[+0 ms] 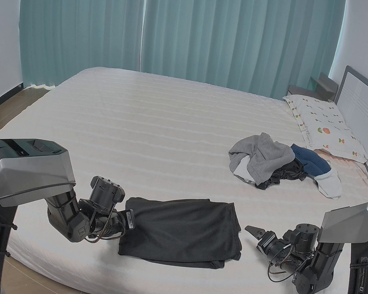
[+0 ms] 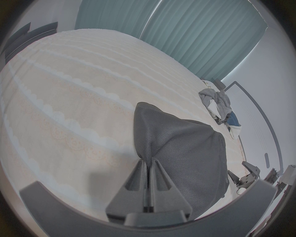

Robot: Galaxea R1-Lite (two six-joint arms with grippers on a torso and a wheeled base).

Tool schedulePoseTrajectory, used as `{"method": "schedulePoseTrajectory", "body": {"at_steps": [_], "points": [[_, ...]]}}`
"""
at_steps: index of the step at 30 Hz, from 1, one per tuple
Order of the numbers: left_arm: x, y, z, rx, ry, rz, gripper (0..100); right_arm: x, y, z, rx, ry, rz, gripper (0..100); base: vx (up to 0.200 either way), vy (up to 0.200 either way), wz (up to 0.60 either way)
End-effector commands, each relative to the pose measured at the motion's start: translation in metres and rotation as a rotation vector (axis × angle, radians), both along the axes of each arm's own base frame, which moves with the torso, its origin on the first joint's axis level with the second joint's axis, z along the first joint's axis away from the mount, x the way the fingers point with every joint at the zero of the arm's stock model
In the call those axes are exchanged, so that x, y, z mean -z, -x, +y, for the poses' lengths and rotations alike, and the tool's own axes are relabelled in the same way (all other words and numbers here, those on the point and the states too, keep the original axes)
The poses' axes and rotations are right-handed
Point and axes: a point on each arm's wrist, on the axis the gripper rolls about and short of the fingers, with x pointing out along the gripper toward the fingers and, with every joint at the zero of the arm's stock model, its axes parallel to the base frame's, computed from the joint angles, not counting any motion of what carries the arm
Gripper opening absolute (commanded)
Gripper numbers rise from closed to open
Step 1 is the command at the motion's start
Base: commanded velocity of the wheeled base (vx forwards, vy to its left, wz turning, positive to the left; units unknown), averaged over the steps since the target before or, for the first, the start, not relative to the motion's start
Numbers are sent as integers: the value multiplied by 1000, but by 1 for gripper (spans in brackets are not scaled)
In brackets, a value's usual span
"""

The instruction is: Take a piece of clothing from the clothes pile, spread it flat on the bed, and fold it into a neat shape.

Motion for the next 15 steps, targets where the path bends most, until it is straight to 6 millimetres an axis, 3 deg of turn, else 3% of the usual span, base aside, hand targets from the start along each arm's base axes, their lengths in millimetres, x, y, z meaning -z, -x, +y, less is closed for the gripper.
{"method": "schedulePoseTrajectory", "body": {"at_steps": [1,15], "points": [[-2,-2,-1,-1,5,-9,0,0,0,0,-1,-2,-8,100,0,0,0],[-8,0,0,0,2,0,0,0,0,0,-1,-2,-8,100,0,0,0]]}}
